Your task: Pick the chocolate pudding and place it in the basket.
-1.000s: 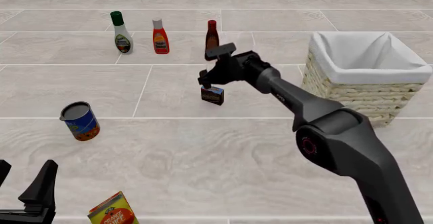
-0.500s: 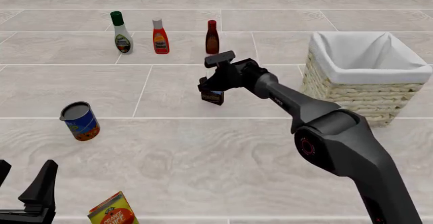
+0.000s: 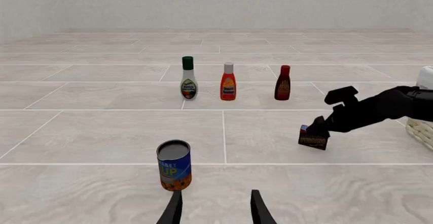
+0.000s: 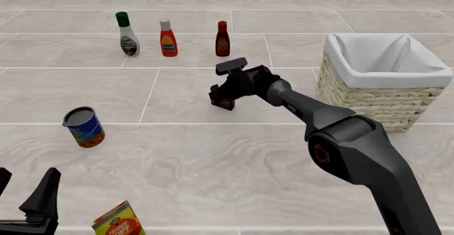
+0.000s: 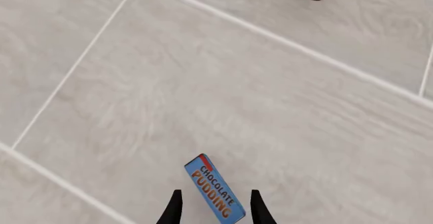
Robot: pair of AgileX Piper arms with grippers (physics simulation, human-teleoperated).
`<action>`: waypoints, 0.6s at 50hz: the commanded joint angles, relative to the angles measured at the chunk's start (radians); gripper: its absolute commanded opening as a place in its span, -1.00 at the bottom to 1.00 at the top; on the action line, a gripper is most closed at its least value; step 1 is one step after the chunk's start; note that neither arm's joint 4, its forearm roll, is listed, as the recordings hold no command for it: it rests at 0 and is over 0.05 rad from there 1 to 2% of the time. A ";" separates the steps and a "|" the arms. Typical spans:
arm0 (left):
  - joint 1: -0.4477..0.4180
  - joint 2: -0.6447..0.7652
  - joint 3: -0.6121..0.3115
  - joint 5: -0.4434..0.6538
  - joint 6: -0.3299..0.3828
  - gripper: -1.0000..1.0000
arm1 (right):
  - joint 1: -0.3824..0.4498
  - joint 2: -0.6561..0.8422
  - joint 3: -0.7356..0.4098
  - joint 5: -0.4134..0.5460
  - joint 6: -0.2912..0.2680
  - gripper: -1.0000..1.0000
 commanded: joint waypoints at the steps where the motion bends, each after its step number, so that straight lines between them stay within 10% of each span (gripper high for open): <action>1: 0.000 0.000 0.000 0.000 0.000 1.00 | -0.005 0.011 -0.002 -0.004 -0.001 1.00; 30: 0.000 0.000 0.000 0.000 0.000 1.00 | -0.006 0.066 -0.026 -0.013 0.012 1.00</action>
